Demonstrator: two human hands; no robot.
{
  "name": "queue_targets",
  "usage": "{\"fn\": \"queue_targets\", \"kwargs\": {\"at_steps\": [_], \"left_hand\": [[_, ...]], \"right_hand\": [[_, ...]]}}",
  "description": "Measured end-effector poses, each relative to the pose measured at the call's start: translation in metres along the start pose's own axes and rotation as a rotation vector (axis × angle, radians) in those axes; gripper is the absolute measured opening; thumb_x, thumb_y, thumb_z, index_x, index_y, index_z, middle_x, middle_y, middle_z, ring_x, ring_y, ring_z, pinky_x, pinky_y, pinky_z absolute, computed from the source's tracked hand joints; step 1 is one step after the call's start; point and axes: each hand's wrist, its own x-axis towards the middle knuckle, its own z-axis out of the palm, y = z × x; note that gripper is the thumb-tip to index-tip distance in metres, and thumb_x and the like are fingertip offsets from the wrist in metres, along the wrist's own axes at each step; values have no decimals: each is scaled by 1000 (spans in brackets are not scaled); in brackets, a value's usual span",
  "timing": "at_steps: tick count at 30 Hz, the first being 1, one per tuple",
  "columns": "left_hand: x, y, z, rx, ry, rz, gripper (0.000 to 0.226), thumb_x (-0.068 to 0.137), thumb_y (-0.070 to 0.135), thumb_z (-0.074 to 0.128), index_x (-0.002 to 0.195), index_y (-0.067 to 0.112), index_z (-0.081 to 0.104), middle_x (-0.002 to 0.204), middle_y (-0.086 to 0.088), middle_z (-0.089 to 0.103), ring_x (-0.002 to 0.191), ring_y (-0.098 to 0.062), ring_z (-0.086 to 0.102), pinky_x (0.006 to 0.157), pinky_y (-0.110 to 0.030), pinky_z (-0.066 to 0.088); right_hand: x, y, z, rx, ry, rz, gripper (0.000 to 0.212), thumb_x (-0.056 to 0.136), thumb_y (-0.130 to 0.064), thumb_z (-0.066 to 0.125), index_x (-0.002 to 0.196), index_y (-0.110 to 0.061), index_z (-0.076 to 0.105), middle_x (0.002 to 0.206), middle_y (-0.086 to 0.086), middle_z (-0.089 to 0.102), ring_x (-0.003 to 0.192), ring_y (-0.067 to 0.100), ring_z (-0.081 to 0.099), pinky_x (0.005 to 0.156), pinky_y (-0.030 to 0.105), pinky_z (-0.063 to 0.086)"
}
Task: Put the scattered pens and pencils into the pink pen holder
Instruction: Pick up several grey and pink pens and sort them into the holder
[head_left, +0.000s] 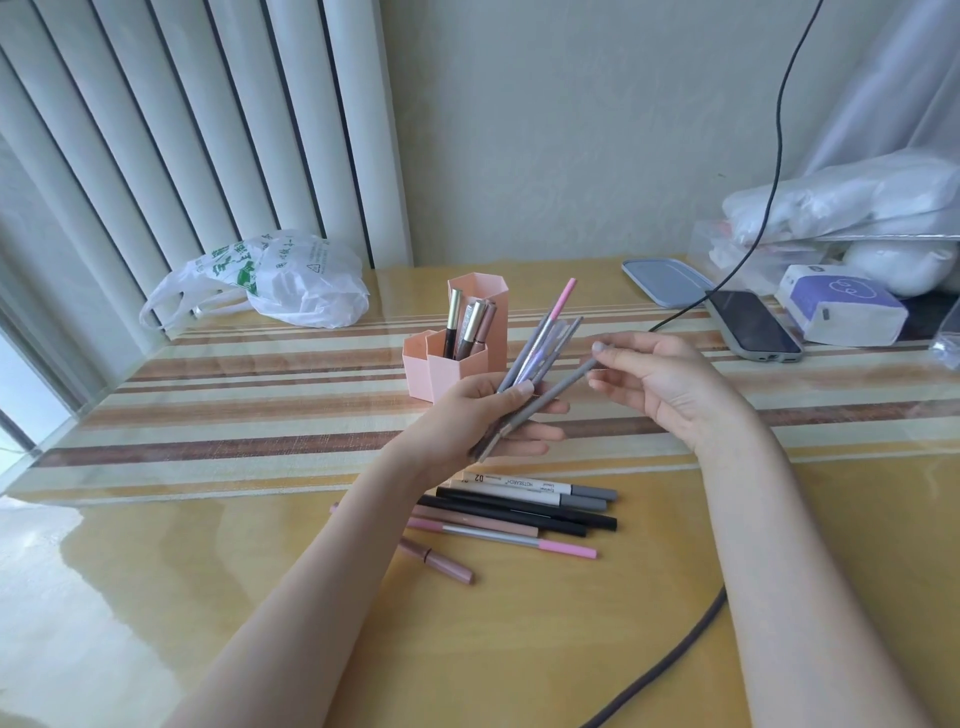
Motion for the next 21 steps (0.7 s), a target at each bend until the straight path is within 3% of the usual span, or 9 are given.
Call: {"fn": "queue_targets", "kwargs": {"at_steps": [8, 12, 17, 21], "left_hand": [[2, -4, -3, 60, 145, 23, 19, 99, 18, 46, 102, 5, 61, 109, -10, 69, 84, -22, 73, 68, -28, 60], [2, -4, 0, 201, 228, 94, 22, 99, 18, 45, 99, 9, 65, 110, -7, 71, 90, -11, 70, 67, -19, 55], [3, -3, 2, 166, 269, 154, 24, 99, 16, 45, 112, 7, 63, 114, -12, 69, 102, -18, 68, 86, -31, 56], [1, -2, 2, 106, 238, 155, 26, 100, 19, 44, 115, 8, 62, 114, -11, 70, 102, -19, 68, 75, -28, 58]], "right_hand": [[12, 11, -9, -290, 262, 81, 19, 82, -8, 73, 93, -5, 59, 75, 10, 67, 50, 10, 53, 44, 18, 51], [18, 13, -18, -330, 410, 20, 14, 83, -9, 71, 92, -5, 61, 78, 12, 67, 53, 10, 52, 49, 22, 49], [15, 17, -10, -604, 226, 132, 11, 82, -14, 73, 85, -7, 66, 73, 8, 68, 53, 10, 50, 49, 23, 43], [11, 22, 8, -905, 108, 30, 19, 79, -28, 76, 87, -13, 70, 84, 0, 67, 71, 12, 57, 55, 22, 40]]}}
